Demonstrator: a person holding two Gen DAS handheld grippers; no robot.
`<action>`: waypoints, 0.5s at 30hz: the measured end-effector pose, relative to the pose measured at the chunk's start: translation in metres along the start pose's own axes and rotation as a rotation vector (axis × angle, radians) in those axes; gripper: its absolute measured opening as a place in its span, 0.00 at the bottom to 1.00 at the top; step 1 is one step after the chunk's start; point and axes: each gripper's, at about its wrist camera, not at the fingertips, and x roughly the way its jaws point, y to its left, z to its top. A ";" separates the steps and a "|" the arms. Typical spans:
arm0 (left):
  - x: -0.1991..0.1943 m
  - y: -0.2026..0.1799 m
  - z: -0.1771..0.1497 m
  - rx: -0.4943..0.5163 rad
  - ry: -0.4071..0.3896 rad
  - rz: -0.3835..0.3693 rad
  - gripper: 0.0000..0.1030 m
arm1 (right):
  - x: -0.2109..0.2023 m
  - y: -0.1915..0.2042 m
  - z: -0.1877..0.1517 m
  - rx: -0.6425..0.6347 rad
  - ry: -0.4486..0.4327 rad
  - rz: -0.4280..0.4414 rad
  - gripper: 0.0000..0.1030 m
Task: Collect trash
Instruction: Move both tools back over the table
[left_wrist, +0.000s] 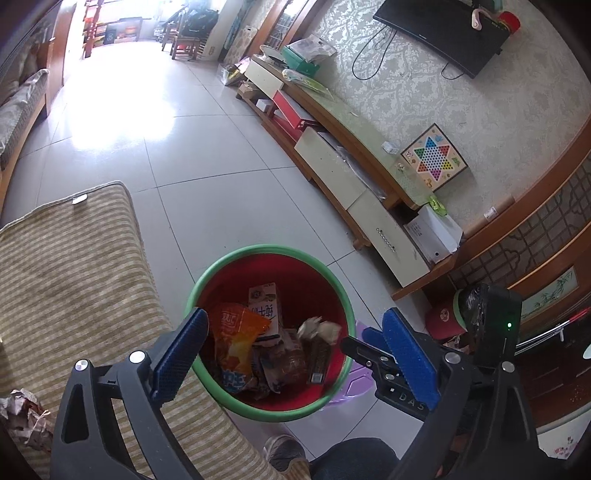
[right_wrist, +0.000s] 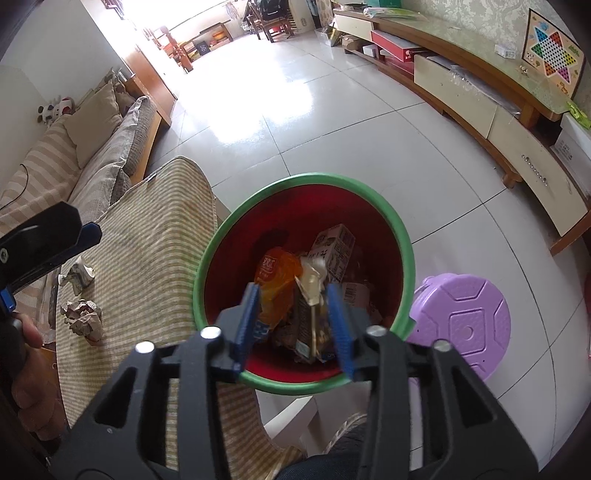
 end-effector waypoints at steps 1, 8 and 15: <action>-0.005 0.005 -0.001 -0.007 -0.007 0.007 0.88 | -0.002 0.003 -0.001 -0.005 -0.008 -0.003 0.59; -0.050 0.040 -0.012 -0.049 -0.060 0.069 0.89 | -0.012 0.031 -0.004 -0.048 -0.034 -0.002 0.83; -0.101 0.077 -0.034 -0.079 -0.104 0.153 0.92 | -0.020 0.074 -0.011 -0.100 -0.044 0.018 0.89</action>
